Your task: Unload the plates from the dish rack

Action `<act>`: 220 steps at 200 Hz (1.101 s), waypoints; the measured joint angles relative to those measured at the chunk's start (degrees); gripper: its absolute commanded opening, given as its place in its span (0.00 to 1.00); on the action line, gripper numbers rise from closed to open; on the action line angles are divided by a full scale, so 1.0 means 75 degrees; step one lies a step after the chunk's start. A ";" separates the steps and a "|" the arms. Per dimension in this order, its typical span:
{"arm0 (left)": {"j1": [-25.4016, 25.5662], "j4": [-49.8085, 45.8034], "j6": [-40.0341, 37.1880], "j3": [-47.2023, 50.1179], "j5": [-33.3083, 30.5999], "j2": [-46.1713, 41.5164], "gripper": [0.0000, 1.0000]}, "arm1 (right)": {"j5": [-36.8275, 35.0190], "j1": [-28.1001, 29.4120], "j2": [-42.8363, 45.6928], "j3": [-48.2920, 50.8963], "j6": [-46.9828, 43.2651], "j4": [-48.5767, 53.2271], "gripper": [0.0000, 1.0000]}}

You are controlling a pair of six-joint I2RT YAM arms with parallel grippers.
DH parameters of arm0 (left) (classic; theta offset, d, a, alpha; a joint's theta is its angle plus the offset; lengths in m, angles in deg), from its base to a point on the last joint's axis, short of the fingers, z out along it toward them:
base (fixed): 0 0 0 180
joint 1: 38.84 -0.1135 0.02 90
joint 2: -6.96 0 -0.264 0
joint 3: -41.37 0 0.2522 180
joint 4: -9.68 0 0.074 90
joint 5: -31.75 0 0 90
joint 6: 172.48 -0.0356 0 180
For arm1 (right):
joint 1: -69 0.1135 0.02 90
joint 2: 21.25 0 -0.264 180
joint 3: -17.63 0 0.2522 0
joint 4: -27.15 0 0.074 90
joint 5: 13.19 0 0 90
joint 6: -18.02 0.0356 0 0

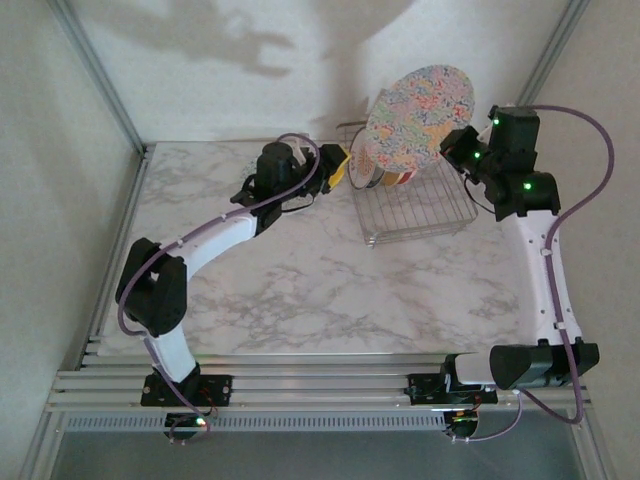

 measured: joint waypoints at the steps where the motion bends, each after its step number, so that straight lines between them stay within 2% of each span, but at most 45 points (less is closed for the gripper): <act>1: 0.0000 0.0012 0.0000 -0.0009 0.0006 0.0006 0.57 | 0.0020 0.0000 -0.0003 0.0009 0.0020 -0.0017 0.00; 69: -0.0006 0.0184 0.0026 -0.0393 0.0119 0.0321 0.57 | 0.1693 0.0000 -0.0341 0.0571 0.1329 -0.1125 0.00; 120: -0.0067 0.0216 0.0020 -0.0516 0.0119 0.0347 0.48 | 0.2212 0.0000 -0.0414 0.1032 0.1789 -0.1655 0.00; 138: -0.0076 0.0219 0.0023 -0.0539 0.0122 0.0347 0.40 | 0.2358 0.0000 -0.0458 0.1084 0.1947 -0.1746 0.00; 159: -0.0090 0.0233 0.0015 -0.0554 0.0128 0.0347 0.24 | 0.2448 0.0000 -0.0513 0.1128 0.2017 -0.1853 0.00; 182: -0.0119 0.0236 0.0029 -0.0600 0.0131 0.0347 0.12 | 0.2474 -0.0003 -0.0571 0.1163 0.2069 -0.1848 0.00; 196: -0.0149 0.0259 0.0210 -0.0647 0.0149 0.0347 0.00 | 0.2471 -0.0003 -0.0603 0.1183 0.2092 -0.1856 0.00; 220: -0.0219 0.0277 0.0431 -0.0729 0.0178 0.0347 0.00 | 0.2538 0.0000 -0.0635 0.1227 0.2092 -0.2017 0.00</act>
